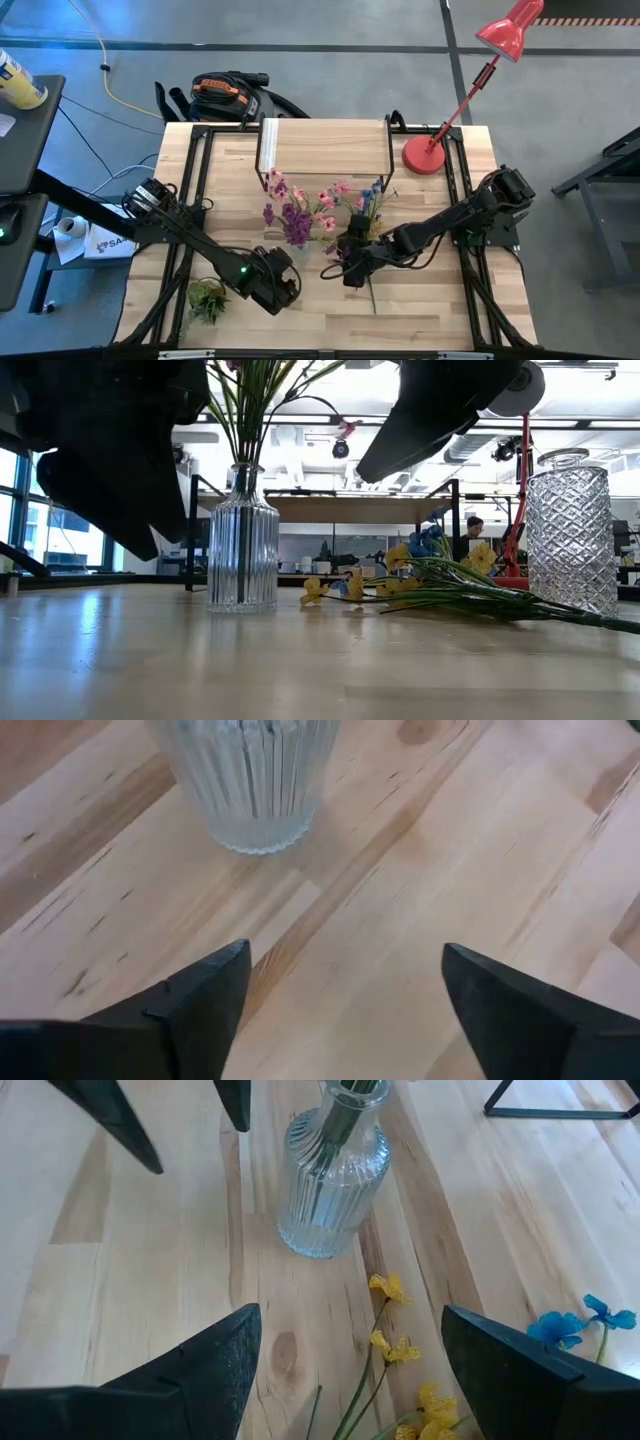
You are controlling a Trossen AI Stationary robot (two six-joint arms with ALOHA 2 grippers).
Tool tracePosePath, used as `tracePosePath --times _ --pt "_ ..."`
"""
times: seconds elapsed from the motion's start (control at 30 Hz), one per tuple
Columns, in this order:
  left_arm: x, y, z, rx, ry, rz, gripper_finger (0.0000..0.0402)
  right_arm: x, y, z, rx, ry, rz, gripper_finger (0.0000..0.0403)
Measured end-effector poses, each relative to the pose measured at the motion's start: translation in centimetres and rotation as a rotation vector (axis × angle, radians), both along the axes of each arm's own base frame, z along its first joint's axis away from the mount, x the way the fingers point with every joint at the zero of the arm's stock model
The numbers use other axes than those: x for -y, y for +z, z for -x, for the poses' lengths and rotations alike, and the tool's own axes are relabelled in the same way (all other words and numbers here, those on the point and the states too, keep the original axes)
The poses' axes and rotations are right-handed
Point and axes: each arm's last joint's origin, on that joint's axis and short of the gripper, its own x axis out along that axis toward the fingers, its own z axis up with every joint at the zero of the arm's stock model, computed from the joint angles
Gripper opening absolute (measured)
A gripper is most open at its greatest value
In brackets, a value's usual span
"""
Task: Pick and place flowers into a vace then onto a shelf
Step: Put the left transparent vase on the shelf
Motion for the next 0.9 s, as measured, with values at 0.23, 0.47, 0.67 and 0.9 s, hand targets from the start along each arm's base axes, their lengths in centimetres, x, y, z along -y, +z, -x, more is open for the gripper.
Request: tracePosePath --times 0.23,0.47,0.67,0.9 --pt "-0.3 0.2 -0.1 0.059 0.012 -0.123 0.0385 0.0 0.0 0.0 0.0 -0.001 0.004 0.0301" --pt "-0.9 0.6 -0.3 0.193 0.117 -0.283 0.0366 0.3 -0.2 0.1 -0.032 0.013 0.017 0.0301" --pt "-0.8 -0.9 -0.4 0.17 0.113 -0.345 0.0385 1.2 -0.2 -0.2 -0.042 -0.011 0.016 0.0301" --pt "-1.6 -1.8 -1.2 0.154 0.147 -0.367 0.0396 2.2 -0.2 -0.5 -0.044 -0.035 0.005 0.0301"
